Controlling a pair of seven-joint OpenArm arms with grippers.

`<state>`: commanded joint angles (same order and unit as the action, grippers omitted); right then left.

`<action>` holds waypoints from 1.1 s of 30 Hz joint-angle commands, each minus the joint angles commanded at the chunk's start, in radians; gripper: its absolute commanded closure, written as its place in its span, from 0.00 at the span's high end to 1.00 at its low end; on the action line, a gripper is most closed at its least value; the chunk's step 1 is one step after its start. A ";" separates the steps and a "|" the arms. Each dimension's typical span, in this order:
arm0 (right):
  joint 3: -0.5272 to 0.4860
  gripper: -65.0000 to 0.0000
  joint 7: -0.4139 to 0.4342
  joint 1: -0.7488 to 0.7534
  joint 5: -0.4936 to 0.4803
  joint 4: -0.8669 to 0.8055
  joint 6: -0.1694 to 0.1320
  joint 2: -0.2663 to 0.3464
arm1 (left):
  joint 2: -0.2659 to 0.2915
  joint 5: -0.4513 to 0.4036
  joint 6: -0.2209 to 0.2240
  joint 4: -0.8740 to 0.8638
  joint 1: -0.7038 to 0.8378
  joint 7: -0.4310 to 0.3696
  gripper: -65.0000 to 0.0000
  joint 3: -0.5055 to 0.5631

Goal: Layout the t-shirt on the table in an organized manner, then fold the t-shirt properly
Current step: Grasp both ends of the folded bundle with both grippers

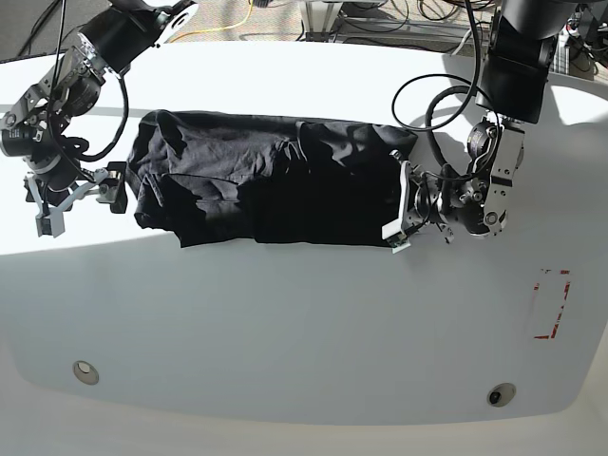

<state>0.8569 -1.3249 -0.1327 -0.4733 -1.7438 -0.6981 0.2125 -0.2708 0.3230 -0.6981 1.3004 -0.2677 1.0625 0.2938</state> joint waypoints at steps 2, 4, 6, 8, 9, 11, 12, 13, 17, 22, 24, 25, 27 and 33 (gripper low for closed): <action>0.003 1.00 0.000 0.002 -0.028 0.069 0.000 0.015 | 0.005 -0.008 0.000 -0.002 -0.005 0.000 0.12 0.000; 0.003 1.00 0.000 0.005 -0.069 0.149 0.000 0.043 | 0.005 -0.006 0.000 -0.002 -0.006 0.000 0.12 0.000; 0.003 1.00 0.002 0.006 -0.098 0.218 0.000 0.060 | 0.005 -0.006 0.000 -0.002 -0.006 0.000 0.12 0.000; 0.003 1.00 0.003 0.006 -0.118 0.282 0.000 0.072 | 0.005 -0.006 0.000 0.000 -0.006 0.000 0.12 0.000; 0.003 1.00 0.005 0.006 -0.129 0.311 0.000 0.075 | 0.005 -0.006 0.000 0.002 -0.006 0.000 0.12 0.000; 0.003 1.00 0.005 0.006 -0.157 0.365 0.000 0.084 | 0.005 -0.006 0.000 0.002 -0.003 0.000 0.12 0.000; 0.003 1.00 0.005 0.008 -0.163 0.374 0.000 0.086 | 0.005 -0.006 0.000 0.002 -0.003 0.000 0.12 0.000; 0.002 1.00 0.005 0.012 -0.172 0.384 0.000 0.084 | 0.003 -0.006 0.000 0.002 -0.002 0.000 0.12 0.000; -0.006 1.00 0.020 0.026 -0.195 0.387 0.000 0.074 | 0.003 -0.006 0.000 0.003 0.000 0.000 0.12 0.000; -0.008 1.00 0.020 0.040 -0.199 0.388 0.000 0.026 | 0.002 -0.006 0.000 0.003 0.002 0.000 0.12 -0.002; -0.009 1.00 0.020 0.044 -0.199 0.388 0.000 0.011 | 0.002 -0.006 0.000 0.003 0.002 0.000 0.12 -0.002; -0.012 1.00 0.020 0.048 -0.199 0.388 0.000 0.002 | 0.002 -0.006 0.000 0.003 0.002 0.000 0.12 -0.002; -0.035 1.00 0.021 0.052 -0.199 0.388 0.000 -0.012 | 0.002 -0.005 0.000 0.003 0.002 0.000 0.12 -0.002; -0.084 1.00 0.026 0.054 -0.199 0.387 0.000 -0.051 | 0.002 -0.005 0.000 0.003 0.002 0.000 0.12 -0.002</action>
<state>0.7725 -1.2988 -0.0790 -0.6728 -1.3571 -0.6981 0.1619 -0.2693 0.3184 -0.6981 1.3034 -0.2662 1.0625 0.2923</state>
